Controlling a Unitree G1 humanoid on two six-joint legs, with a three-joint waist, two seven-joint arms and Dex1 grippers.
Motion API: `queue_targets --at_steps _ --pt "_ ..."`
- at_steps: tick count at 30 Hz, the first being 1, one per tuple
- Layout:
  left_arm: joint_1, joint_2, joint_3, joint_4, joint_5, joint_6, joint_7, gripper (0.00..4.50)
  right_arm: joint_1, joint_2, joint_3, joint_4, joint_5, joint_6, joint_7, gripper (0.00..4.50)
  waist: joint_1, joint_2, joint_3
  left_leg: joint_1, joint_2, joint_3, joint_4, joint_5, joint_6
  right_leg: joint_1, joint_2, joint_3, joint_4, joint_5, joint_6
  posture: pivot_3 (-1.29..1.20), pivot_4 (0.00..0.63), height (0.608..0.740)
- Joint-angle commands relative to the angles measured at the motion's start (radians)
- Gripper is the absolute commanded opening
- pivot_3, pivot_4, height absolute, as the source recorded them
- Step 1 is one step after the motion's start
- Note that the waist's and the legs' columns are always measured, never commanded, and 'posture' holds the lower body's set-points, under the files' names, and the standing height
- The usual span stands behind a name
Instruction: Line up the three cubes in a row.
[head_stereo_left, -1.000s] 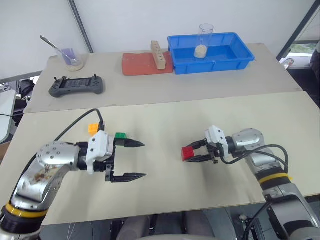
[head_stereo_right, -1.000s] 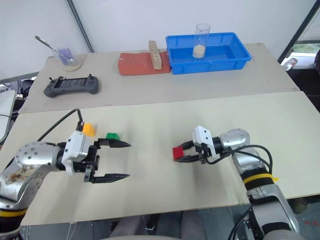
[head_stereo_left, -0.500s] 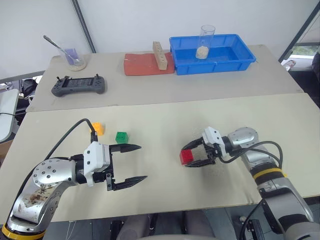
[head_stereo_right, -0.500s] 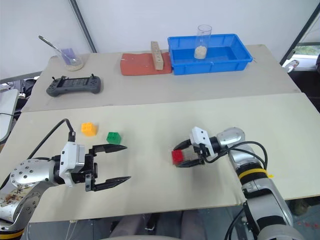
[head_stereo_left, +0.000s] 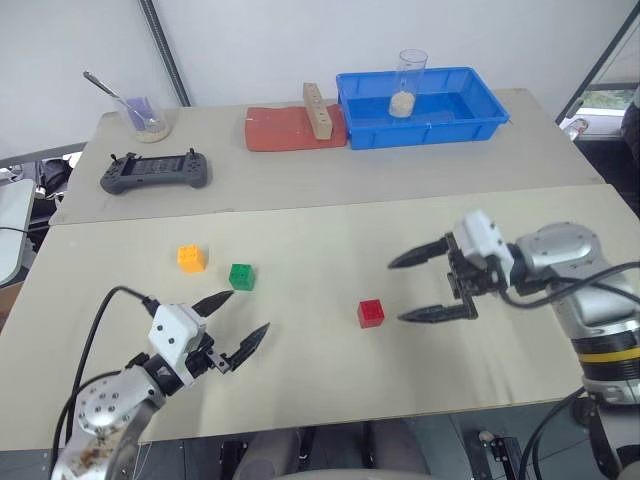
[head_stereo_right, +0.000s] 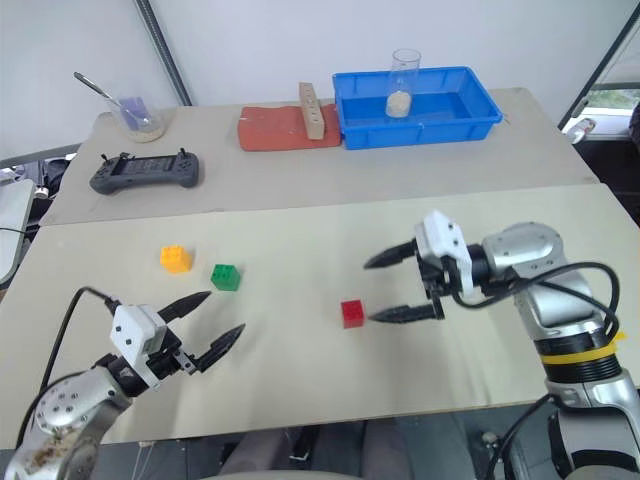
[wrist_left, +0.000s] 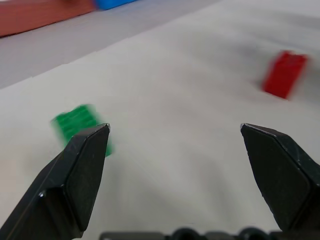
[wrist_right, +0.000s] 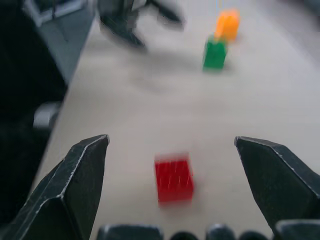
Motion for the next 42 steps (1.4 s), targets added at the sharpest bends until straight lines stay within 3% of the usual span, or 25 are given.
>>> queue_targets --at_steps 1,7,15,34,37,42 --pt "-0.010 -0.080 0.010 0.043 0.071 -0.057 0.139 4.50 -0.109 0.045 -0.057 -0.128 0.157 0.246 -0.180 4.46 0.004 0.000 0.000 0.000 0.001 0.000 0.000 0.000 0.000 0.000 0.000 -0.001 0.000 0.000 0.000 0.00 0.150 0.740" --pt "-0.119 -0.172 -0.057 0.235 0.169 -0.169 0.224 4.50 -0.210 0.102 -0.057 -0.215 0.261 0.408 -0.321 4.46 0.033 -0.001 0.000 -0.002 0.000 0.001 0.003 -0.001 0.001 -0.001 0.000 -0.003 0.000 0.001 0.000 0.00 0.150 0.740" --pt "-0.273 -0.214 -0.090 0.491 0.191 -0.263 0.243 4.50 -0.234 0.106 -0.047 -0.240 0.285 0.429 -0.366 4.46 0.037 -0.001 0.000 -0.003 -0.001 0.003 0.008 -0.002 0.003 -0.002 0.002 -0.004 0.000 0.004 0.002 0.00 0.150 0.740" --pt "-0.337 -0.242 -0.178 0.594 0.221 -0.306 0.233 4.50 -0.224 0.080 -0.055 -0.254 0.287 0.426 -0.386 4.46 0.051 0.000 -0.001 -0.001 -0.001 0.003 0.009 -0.002 0.003 -0.002 0.002 -0.005 0.000 0.004 0.002 0.00 0.150 0.740" --pt "-0.343 -0.248 -0.184 0.596 0.228 -0.308 0.239 3.63 -0.227 0.075 -0.056 -0.249 0.282 0.422 -0.382 4.50 0.055 0.000 -0.001 -0.001 -0.001 0.003 0.009 -0.002 0.003 -0.001 0.002 -0.005 0.000 0.004 0.003 0.00 0.150 0.740" --pt "-0.351 -0.253 -0.179 0.591 0.222 -0.296 0.254 1.27 -0.230 0.068 -0.057 -0.243 0.284 0.422 -0.380 4.50 0.055 0.000 -0.001 -0.001 -0.001 0.003 0.009 -0.002 0.003 -0.001 0.002 -0.005 0.000 0.004 0.003 0.00 0.150 0.740"
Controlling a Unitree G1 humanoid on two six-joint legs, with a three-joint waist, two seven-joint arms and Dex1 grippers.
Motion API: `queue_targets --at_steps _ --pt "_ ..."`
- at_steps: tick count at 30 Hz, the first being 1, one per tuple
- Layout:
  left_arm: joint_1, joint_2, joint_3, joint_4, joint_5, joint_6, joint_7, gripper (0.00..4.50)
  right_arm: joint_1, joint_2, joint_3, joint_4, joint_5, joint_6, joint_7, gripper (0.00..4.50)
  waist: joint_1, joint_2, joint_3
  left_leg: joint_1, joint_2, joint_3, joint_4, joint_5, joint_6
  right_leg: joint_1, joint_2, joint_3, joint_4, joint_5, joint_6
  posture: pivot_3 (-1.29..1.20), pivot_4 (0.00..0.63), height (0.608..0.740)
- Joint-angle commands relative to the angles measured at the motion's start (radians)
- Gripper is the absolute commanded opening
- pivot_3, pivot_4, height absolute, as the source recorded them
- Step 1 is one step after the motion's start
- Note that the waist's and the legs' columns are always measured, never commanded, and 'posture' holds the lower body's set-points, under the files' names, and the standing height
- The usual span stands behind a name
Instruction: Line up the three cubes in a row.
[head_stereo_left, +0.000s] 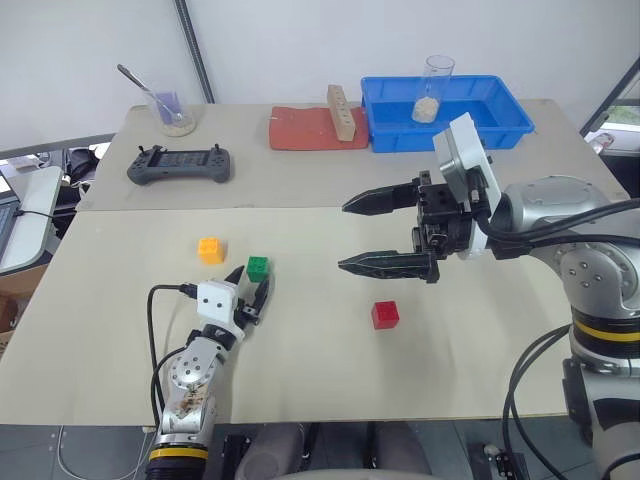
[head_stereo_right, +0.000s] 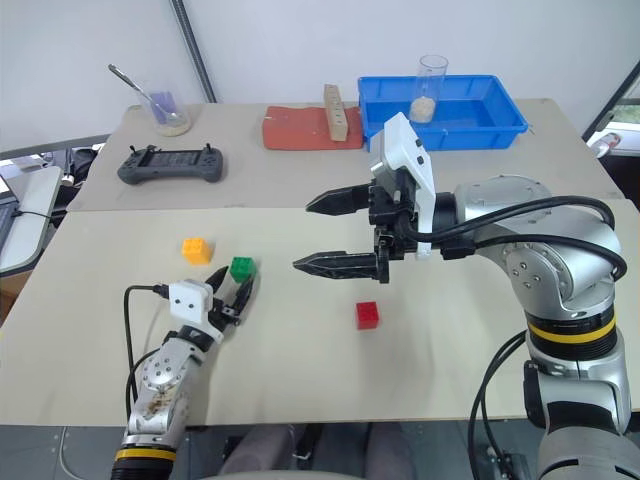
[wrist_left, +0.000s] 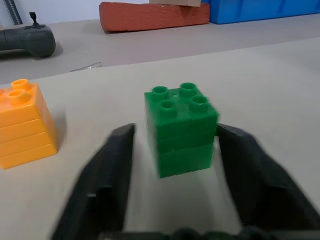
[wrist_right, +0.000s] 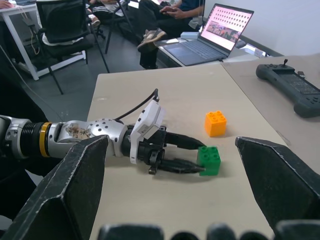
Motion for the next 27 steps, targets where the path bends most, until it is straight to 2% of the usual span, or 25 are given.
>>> queue_targets --at_steps 1,5,9,14,17,21,27 --pt "-0.002 -0.008 -0.028 0.024 0.012 0.024 0.005 1.25 -0.017 -0.013 -0.028 -0.019 0.021 -0.004 0.004 4.50 0.000 0.000 0.000 0.000 0.000 0.000 0.000 0.000 0.000 0.000 0.000 0.000 0.000 0.000 0.000 0.00 0.150 0.740" --pt "-0.004 0.001 -0.023 0.000 0.002 0.046 0.000 1.25 -0.013 -0.015 -0.029 -0.021 0.024 -0.001 0.002 4.50 0.000 0.000 0.000 0.000 0.000 0.000 0.000 0.000 0.000 0.000 0.000 0.000 0.000 0.000 0.000 0.00 0.150 0.740" --pt "-0.029 0.063 -0.028 -0.051 -0.039 0.113 -0.084 1.25 -0.001 -0.029 -0.027 -0.020 0.011 -0.011 0.014 4.50 -0.001 0.000 0.000 -0.001 0.000 0.000 0.000 0.000 0.000 0.000 0.000 0.000 0.000 0.000 0.000 0.00 0.150 0.740" --pt "-0.081 0.275 -0.133 -0.161 -0.154 0.182 -0.454 1.25 0.038 -0.103 -0.017 -0.006 -0.040 -0.068 0.089 4.50 -0.011 0.000 0.000 -0.003 0.000 0.000 0.000 0.000 0.000 -0.002 0.002 0.000 0.000 0.000 0.000 0.00 0.150 0.740" --pt "-0.124 0.350 -0.198 -0.144 -0.183 0.186 -0.622 1.25 0.068 -0.138 -0.013 0.000 -0.067 -0.105 0.128 4.50 -0.022 0.000 0.000 -0.006 0.000 0.000 0.000 0.000 0.001 -0.002 0.001 0.001 0.000 0.000 0.000 0.00 0.150 0.740" --pt "-0.216 0.352 -0.265 -0.012 -0.153 0.113 -0.746 1.25 0.116 -0.165 -0.026 -0.010 -0.066 -0.109 0.143 4.50 -0.032 0.000 0.000 -0.006 0.001 0.000 0.000 0.000 0.001 -0.002 0.001 0.001 0.000 0.000 0.000 0.00 0.150 0.740" --pt "-0.325 0.300 -0.310 0.157 -0.122 0.027 -0.822 1.25 0.192 -0.216 -0.048 -0.037 -0.074 -0.125 0.165 4.50 -0.032 0.000 0.000 -0.006 0.001 0.000 0.000 0.002 0.006 -0.002 0.000 0.000 -0.001 0.000 -0.001 0.00 0.150 0.740"
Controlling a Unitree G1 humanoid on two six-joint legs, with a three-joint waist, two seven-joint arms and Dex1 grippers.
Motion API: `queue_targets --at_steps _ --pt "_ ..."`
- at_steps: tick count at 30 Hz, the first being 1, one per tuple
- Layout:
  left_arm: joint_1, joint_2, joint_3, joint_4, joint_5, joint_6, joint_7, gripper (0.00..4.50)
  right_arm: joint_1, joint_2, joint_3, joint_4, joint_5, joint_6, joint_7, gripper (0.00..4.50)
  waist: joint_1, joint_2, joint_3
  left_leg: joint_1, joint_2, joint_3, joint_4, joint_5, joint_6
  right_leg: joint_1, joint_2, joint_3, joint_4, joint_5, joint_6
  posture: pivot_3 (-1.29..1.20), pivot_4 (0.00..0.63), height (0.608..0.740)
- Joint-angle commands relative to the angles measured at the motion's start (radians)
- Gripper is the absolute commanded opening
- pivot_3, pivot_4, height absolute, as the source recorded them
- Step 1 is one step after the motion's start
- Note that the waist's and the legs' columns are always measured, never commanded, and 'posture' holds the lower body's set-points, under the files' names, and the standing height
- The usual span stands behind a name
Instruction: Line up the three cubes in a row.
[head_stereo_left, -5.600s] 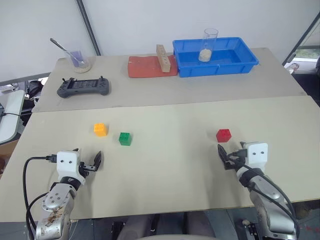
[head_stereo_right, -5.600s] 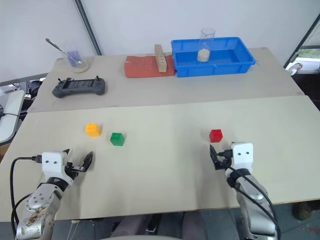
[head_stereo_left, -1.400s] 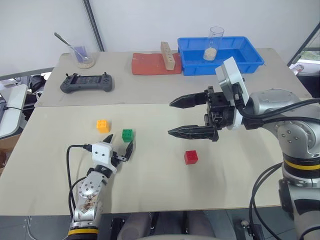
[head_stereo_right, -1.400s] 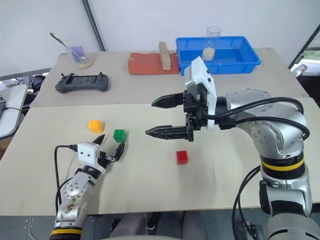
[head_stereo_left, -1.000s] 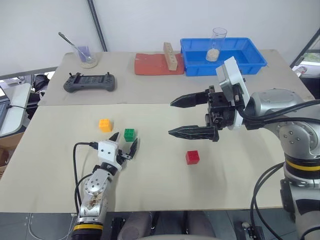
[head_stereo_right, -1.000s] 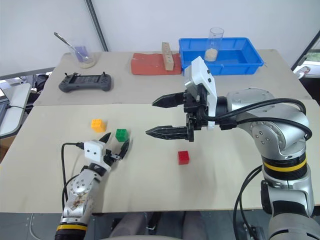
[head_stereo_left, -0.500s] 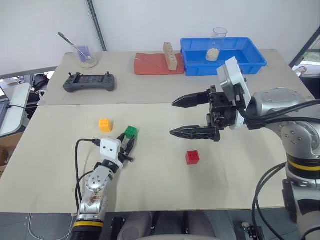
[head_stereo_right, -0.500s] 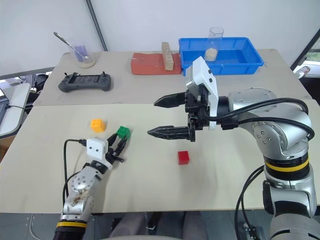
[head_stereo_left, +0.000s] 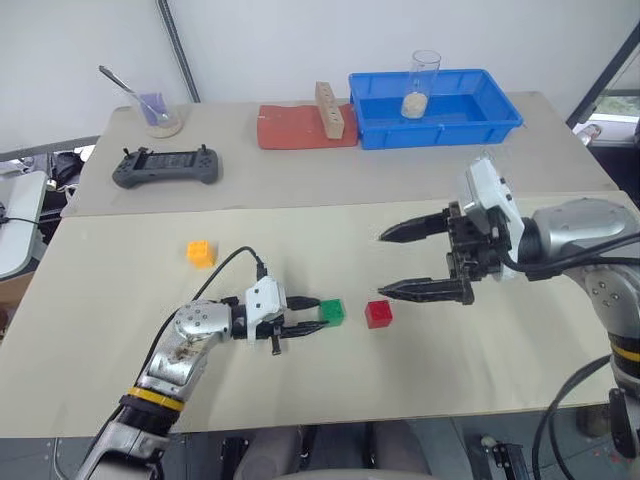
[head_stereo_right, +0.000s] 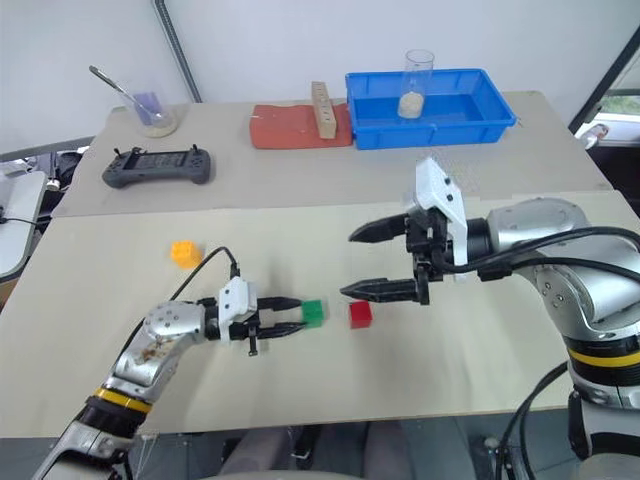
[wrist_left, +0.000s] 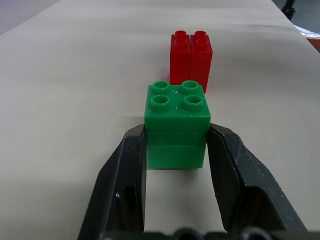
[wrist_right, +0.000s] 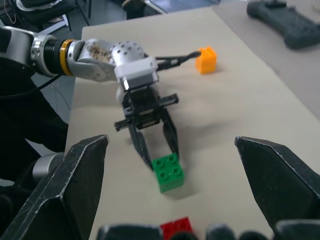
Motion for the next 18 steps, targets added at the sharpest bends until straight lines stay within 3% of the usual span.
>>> queue_targets --at_steps 1,18 --pt "-0.032 -0.016 -0.026 0.063 0.026 -0.036 -0.038 1.25 0.000 -0.021 -0.045 -0.045 0.012 -0.019 0.005 4.50 0.000 0.000 0.000 0.000 0.000 0.000 0.000 0.000 0.000 0.000 0.000 0.000 0.000 0.000 0.000 0.00 0.150 0.740" --pt "-0.048 -0.028 -0.040 0.052 0.027 -0.015 -0.088 1.25 0.007 -0.029 -0.045 -0.047 0.014 -0.017 0.015 4.50 -0.001 0.000 0.000 0.000 0.000 0.000 0.000 0.000 0.000 0.000 -0.001 0.000 0.000 0.000 0.000 0.00 0.150 0.740"
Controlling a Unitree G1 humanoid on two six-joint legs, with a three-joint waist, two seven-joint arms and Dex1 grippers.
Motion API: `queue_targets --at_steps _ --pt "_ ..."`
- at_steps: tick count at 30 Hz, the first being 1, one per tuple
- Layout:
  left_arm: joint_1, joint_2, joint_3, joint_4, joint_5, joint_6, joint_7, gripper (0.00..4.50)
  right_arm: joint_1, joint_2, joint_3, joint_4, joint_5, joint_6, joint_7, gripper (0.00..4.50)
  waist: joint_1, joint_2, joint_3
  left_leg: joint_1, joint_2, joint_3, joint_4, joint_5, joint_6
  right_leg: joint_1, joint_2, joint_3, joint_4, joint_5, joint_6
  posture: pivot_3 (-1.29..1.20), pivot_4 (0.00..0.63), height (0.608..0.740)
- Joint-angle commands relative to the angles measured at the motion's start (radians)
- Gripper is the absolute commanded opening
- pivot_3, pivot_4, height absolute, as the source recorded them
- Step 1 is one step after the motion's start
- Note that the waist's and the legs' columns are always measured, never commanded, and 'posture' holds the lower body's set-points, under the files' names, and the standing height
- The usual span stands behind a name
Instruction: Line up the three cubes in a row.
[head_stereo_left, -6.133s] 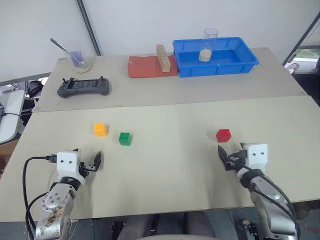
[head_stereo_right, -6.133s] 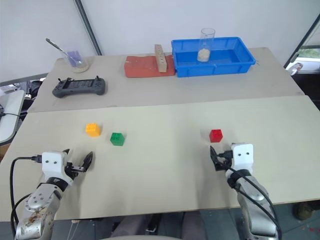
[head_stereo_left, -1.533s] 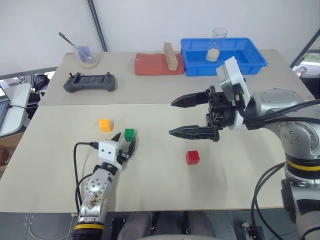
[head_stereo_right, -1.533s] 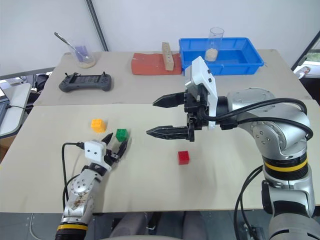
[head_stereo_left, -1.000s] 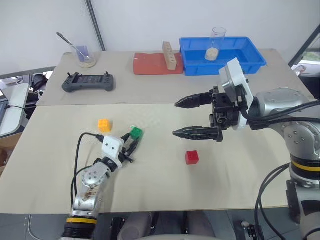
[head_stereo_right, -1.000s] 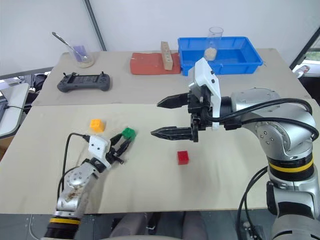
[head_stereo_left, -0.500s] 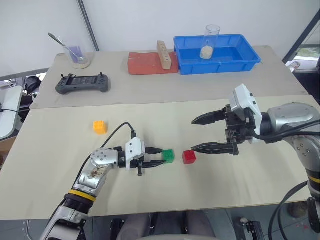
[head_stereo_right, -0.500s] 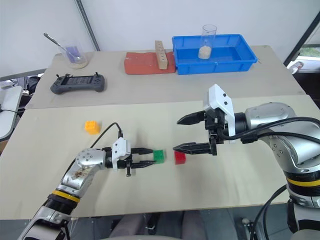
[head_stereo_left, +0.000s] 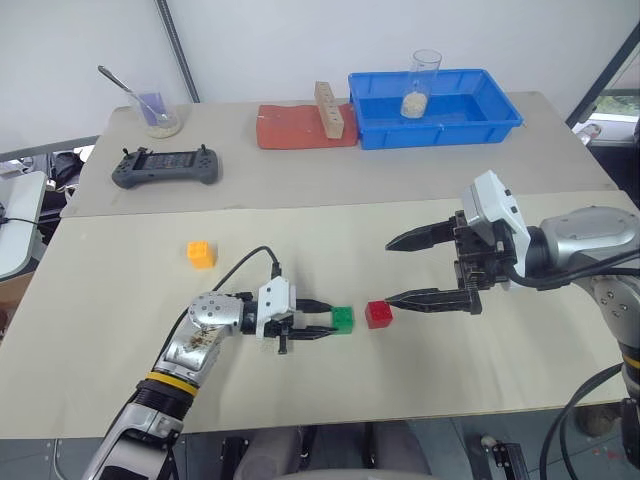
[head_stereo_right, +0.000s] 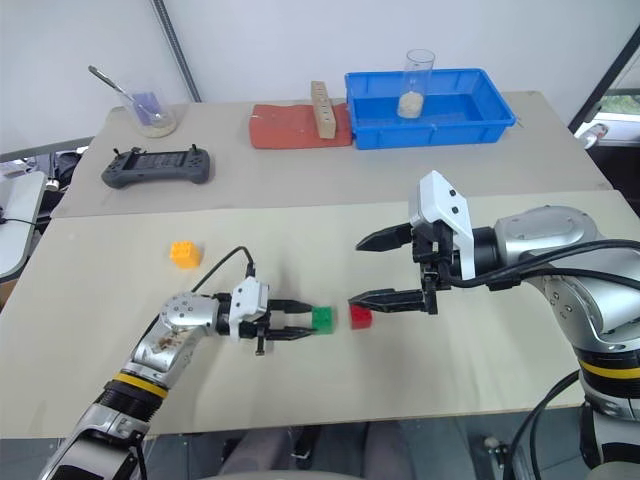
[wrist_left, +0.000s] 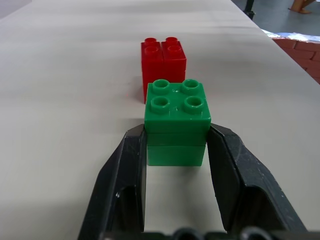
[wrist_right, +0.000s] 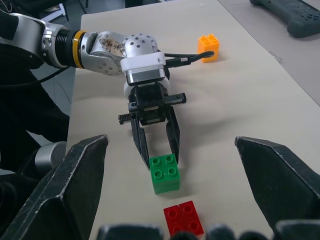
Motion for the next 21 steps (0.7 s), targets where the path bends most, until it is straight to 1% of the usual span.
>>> queue_targets --at_steps 1,10,11,12,13,16,18,21 --pt "0.000 -0.003 -0.011 -0.007 0.021 0.009 0.008 1.25 -0.012 -0.009 -0.026 -0.015 0.010 -0.018 0.010 4.50 0.000 0.000 0.000 0.000 0.000 0.000 0.000 0.000 0.000 0.000 0.000 0.000 0.000 0.000 0.000 0.00 0.150 0.740" --pt "-0.005 -0.012 -0.006 0.010 0.034 -0.005 0.020 1.25 -0.019 0.002 -0.017 -0.010 0.004 -0.022 0.008 4.50 0.002 0.000 0.000 0.000 0.000 0.000 0.000 0.000 0.000 0.000 0.000 0.000 0.000 0.000 0.000 0.00 0.150 0.740" --pt "-0.005 -0.014 -0.005 0.012 0.038 -0.009 0.024 2.29 -0.018 0.003 -0.017 -0.011 0.004 -0.022 0.007 4.50 0.002 0.000 0.000 0.000 0.000 0.000 0.000 0.000 0.000 0.000 0.000 0.000 0.000 0.000 0.000 0.00 0.150 0.740" --pt "-0.005 -0.016 -0.005 0.015 0.040 -0.011 0.026 2.60 -0.018 0.004 -0.016 -0.011 0.005 -0.022 0.006 4.50 0.001 0.000 0.000 0.000 0.000 0.000 0.000 0.000 0.000 0.000 0.000 0.000 0.000 0.000 0.000 0.00 0.150 0.740" --pt "-0.005 -0.016 -0.005 0.016 0.042 -0.012 0.026 3.01 -0.017 0.006 -0.016 -0.012 0.006 -0.021 0.006 4.50 0.001 0.000 0.000 0.000 0.000 0.000 0.000 0.000 0.000 0.000 0.000 0.000 0.000 0.000 0.000 0.00 0.150 0.740" --pt "0.007 0.000 0.001 0.006 0.043 -0.009 0.020 4.49 -0.015 0.010 -0.015 -0.017 0.010 -0.019 0.004 4.50 0.000 0.000 0.000 0.000 0.000 0.000 0.000 0.000 0.001 0.000 0.000 0.000 0.000 0.000 0.000 0.00 0.150 0.740" --pt "0.028 0.026 0.016 -0.015 0.036 0.001 0.015 4.49 -0.013 0.013 -0.014 -0.022 0.011 -0.018 0.003 4.50 0.000 0.000 0.000 0.000 0.000 0.000 0.000 0.000 0.001 0.000 0.000 0.000 0.000 0.000 0.000 0.00 0.150 0.740" --pt "0.088 0.085 0.087 -0.078 0.005 0.037 0.045 4.49 -0.017 0.024 -0.008 -0.021 0.008 -0.022 0.000 4.50 -0.012 0.000 0.000 0.000 0.000 0.000 0.000 0.000 0.000 -0.001 0.000 0.001 0.000 0.000 0.000 0.00 0.150 0.740"
